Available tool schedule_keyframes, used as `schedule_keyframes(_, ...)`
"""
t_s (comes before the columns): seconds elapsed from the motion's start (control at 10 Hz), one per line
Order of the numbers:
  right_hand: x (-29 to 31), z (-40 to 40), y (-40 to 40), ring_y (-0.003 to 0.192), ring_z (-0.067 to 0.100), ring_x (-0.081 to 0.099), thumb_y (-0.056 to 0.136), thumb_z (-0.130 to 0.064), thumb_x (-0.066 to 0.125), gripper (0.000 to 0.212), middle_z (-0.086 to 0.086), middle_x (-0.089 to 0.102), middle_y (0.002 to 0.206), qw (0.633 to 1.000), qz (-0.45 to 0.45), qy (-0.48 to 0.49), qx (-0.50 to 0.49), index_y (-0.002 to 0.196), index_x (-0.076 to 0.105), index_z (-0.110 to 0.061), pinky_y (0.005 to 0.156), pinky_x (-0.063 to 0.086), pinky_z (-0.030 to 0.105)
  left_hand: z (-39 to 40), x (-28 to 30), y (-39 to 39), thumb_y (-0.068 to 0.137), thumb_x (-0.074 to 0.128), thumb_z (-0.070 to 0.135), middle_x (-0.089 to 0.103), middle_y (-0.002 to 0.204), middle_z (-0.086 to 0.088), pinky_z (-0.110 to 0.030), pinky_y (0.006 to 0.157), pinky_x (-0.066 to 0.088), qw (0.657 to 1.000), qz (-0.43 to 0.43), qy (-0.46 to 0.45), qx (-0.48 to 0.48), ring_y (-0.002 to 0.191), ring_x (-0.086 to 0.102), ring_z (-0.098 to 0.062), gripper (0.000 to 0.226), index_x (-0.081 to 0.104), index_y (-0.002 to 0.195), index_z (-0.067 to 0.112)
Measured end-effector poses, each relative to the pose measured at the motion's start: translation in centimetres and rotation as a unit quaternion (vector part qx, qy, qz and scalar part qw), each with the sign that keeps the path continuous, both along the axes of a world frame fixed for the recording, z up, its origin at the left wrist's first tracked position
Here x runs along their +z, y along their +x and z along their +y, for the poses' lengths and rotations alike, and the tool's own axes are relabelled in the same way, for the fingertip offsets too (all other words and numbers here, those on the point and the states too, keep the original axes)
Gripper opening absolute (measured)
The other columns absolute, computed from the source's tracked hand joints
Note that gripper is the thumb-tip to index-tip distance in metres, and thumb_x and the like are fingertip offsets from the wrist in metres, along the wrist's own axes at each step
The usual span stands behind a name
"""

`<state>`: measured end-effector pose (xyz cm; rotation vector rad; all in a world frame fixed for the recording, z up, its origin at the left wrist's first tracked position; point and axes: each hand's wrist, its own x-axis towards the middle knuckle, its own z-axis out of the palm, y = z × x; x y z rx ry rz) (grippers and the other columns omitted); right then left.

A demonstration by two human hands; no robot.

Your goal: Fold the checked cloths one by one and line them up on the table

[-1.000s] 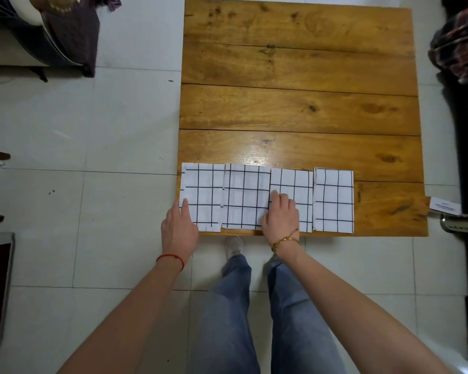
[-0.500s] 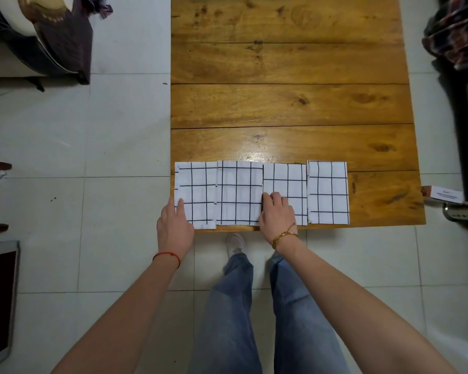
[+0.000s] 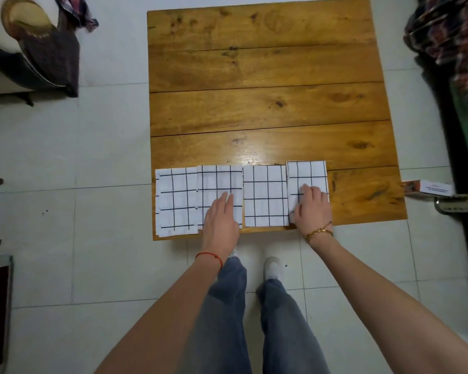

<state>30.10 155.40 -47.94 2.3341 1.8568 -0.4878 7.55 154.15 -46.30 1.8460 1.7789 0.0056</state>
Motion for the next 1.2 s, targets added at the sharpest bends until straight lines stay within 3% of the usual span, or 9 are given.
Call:
schedule_keyframes(0.2,-0.1,-0.6,5.1,0.111,0.033,0.046,0.083,-0.016,0.055,0.057,0.017,0.045,0.132,0.997,-0.023,-0.051,-0.056,0.136,0.036,-0.005,0.085,0.045,0.042,-0.2,-0.9,3.6,0.095,0.045,0.009,0.015,0.160,-0.006,-0.035,0.119,0.020,0.997,-0.016,-0.061,0.040,0.146,0.016,-0.020,0.065,0.016,0.153,0.014)
schedule_keyframes(0.3,-0.7,-0.7,6.1,0.116,0.033,0.044,0.083,-0.018,0.055,0.063,0.015,0.041,0.138,0.997,-0.005,-0.072,-0.013,0.140,0.031,-0.007,0.090,0.045,0.042,-0.3,-1.1,4.3,0.094,0.046,0.009,0.014,0.161,-0.006,-0.035,0.120,0.020,0.996,-0.002,-0.071,0.050,0.146,0.016,-0.021,0.066,0.016,0.153,0.015)
schedule_keyframes(0.8,-0.6,-1.1,7.7,0.114,0.031,0.045,0.082,-0.014,0.053,0.062,0.013,0.042,0.137,0.998,0.030,-0.048,0.027,0.140,0.033,-0.006,0.089,0.045,0.039,0.1,-0.9,5.1,0.095,0.044,0.012,0.015,0.160,-0.010,-0.037,0.118,0.024,0.994,0.041,-0.097,0.036,0.146,0.018,-0.025,0.063,0.019,0.152,0.010)
schedule_keyframes(1.2,4.5,-1.4,8.6,0.120,0.026,0.042,0.089,-0.019,0.048,0.054,0.008,0.040,0.139,0.996,0.020,-0.037,0.078,0.141,0.031,-0.012,0.091,0.042,0.036,-1.9,4.1,5.9,0.096,0.047,0.017,0.024,0.157,-0.010,-0.038,0.115,0.028,0.993,0.106,-0.043,0.002,0.142,0.027,-0.025,0.060,0.024,0.150,0.011)
